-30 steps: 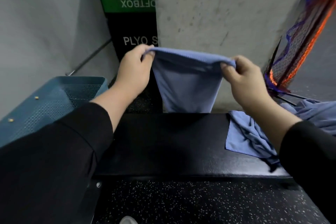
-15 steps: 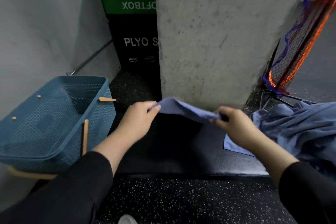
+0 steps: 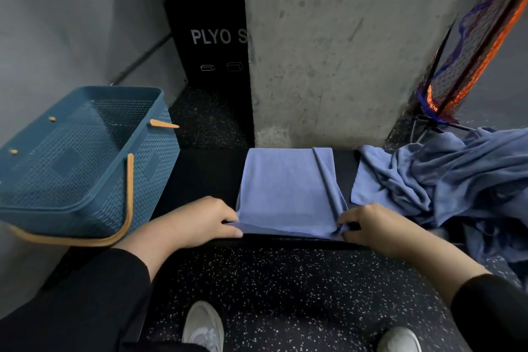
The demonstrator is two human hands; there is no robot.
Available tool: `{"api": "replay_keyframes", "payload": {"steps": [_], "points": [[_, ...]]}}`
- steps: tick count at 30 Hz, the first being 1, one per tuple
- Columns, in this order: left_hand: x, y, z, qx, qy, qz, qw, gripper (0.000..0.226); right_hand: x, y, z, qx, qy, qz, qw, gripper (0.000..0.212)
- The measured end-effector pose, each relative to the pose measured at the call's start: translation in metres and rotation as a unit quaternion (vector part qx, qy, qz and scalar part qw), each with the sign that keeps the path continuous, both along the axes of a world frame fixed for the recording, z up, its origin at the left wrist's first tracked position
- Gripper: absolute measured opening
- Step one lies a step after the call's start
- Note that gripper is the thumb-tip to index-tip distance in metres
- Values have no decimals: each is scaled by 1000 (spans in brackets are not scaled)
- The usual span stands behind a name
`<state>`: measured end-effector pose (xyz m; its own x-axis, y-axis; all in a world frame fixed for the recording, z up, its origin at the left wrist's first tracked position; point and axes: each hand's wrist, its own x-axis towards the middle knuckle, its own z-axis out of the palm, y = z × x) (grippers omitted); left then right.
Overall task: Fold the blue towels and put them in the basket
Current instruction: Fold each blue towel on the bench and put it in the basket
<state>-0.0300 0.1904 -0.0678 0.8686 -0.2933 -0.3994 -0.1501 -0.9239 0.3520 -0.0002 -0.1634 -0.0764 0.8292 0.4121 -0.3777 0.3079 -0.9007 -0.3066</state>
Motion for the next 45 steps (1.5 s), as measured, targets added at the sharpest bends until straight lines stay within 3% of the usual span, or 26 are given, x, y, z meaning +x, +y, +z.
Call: {"api": "replay_keyframes", "payload": {"steps": [3, 8, 11, 14, 15, 17, 19, 20, 22, 24, 25, 27, 30, 32, 35, 39, 41, 43, 45], "points": [[0, -3, -1, 30, 14, -22, 999, 27, 6, 2, 0, -29, -3, -5, 1000, 31], [11, -5, -3, 3, -10, 51, 999, 31, 17, 0, 10, -52, -24, -24, 998, 31], [15, -6, -5, -138, 4, 161, 977, 25, 25, -3, 12, 13, -52, -79, 995, 34], [28, -9, -7, -262, -14, 302, 917, 21, 34, 8, 8, 134, -21, -167, 977, 27], [34, -9, -4, -286, -67, 332, 896, 17, 36, 13, 11, 180, -54, -179, 966, 26], [44, -8, 10, -295, -244, 350, 855, 18, 36, 26, 28, 291, -212, -197, 912, 26], [43, -7, 27, -311, -390, 310, 809, 29, 33, 37, 46, 410, -320, -183, 834, 19], [40, -4, 28, -298, -427, 275, 808, 32, 32, 36, 46, 420, -335, -159, 828, 12], [35, 3, 18, -247, -410, 208, 853, 33, 33, 28, 27, 332, -300, -107, 888, 9], [29, 11, 0, -178, -275, 172, 929, 27, 33, 13, -1, 181, -170, -65, 966, 21], [26, 15, -9, -127, -191, 153, 961, 23, 33, 7, -11, 116, -117, -41, 985, 26], [22, 23, -19, -29, -78, 93, 992, 52, 32, 2, -24, 62, -90, 5, 994, 31], [21, 24, -32, 28, -19, 36, 999, 74, 31, 6, -28, 42, -102, 27, 994, 27], [22, 22, -32, 14, -14, 38, 999, 62, 33, 7, -31, 22, -92, 24, 995, 25], [22, 21, -30, -19, -12, 43, 999, 26, 33, 4, -24, 27, -46, 11, 999, 25], [25, 20, -35, -29, -45, 39, 998, 21, 31, 3, -15, 59, 21, -15, 998, 43], [27, 18, -38, -6, -70, 26, 997, 22, 31, 7, -17, 89, 14, -32, 995, 45], [30, 17, -44, 42, -91, -13, 995, 28, 34, 13, -22, 107, -13, -61, 992, 36], [31, 15, -45, 33, -70, -22, 997, 39, 42, 18, -29, 95, -77, -81, 989, 26]]}}
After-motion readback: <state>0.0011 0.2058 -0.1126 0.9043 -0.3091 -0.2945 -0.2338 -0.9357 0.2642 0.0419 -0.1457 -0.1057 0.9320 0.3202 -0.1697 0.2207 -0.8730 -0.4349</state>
